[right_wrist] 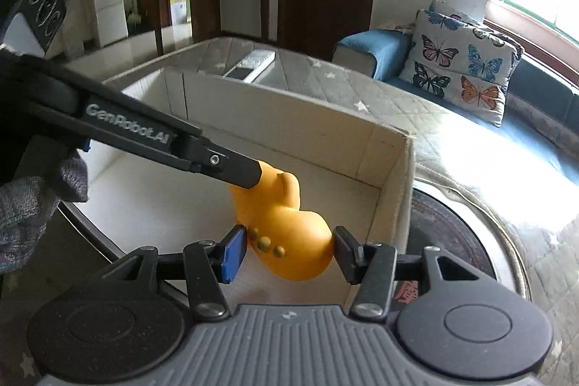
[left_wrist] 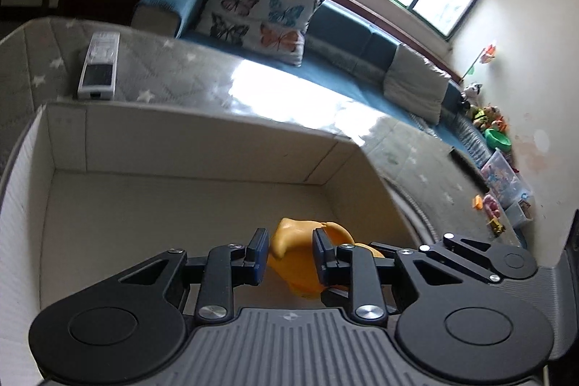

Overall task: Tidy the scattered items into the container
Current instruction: 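Lift the orange duck with the left gripper and release it into the box, then lower the left gripper and grasp the green bottle toy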

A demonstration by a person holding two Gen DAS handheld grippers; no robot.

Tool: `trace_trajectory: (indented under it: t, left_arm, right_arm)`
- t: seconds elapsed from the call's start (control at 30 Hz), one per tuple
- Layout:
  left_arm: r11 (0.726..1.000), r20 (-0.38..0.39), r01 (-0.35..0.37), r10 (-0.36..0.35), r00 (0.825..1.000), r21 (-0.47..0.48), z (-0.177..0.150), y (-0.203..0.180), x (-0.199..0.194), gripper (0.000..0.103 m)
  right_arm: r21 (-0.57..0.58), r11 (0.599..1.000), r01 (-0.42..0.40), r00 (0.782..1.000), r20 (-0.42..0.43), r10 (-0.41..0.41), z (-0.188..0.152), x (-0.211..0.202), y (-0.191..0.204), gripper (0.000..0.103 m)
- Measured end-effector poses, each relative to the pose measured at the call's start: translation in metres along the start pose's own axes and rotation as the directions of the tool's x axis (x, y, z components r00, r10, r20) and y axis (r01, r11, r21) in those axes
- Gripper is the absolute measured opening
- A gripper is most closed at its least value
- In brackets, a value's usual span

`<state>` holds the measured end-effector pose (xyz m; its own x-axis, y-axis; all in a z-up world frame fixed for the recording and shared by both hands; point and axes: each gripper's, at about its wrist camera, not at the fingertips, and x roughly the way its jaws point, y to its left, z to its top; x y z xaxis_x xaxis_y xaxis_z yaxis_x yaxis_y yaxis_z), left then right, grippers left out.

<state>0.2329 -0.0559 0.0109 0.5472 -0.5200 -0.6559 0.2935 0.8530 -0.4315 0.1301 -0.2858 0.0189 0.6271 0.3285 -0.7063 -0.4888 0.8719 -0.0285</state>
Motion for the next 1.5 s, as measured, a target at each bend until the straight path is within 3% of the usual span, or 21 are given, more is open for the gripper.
trace_trajectory:
  t: [0.27, 0.7, 1.23, 1.5]
  left_arm:
    - [1.000, 0.000, -0.001, 0.001, 1.000, 0.002, -0.001, -0.002, -0.001, 0.025]
    - [0.998, 0.059, -0.045, 0.043, 0.997, 0.047, -0.006, -0.027, -0.031, 0.027]
    - [0.996, 0.086, -0.002, -0.006, 0.996, 0.093, -0.053, -0.074, -0.067, 0.027]
    - [0.994, 0.070, 0.022, -0.029, 0.997, 0.108, -0.083, -0.094, -0.075, 0.027]
  right_arm:
    - [-0.009, 1.000, 0.012, 1.000, 0.019, -0.012, -0.001, -0.004, 0.006, 0.052]
    - [0.024, 0.998, 0.055, 0.990, 0.126, -0.058, -0.021, -0.059, 0.004, 0.052]
    - [0.056, 0.994, 0.089, 0.982, 0.162, -0.097, -0.088, -0.130, 0.022, 0.052]
    - [0.151, 0.984, 0.097, 0.983, 0.137, -0.118, -0.128, -0.144, 0.020, 0.052]
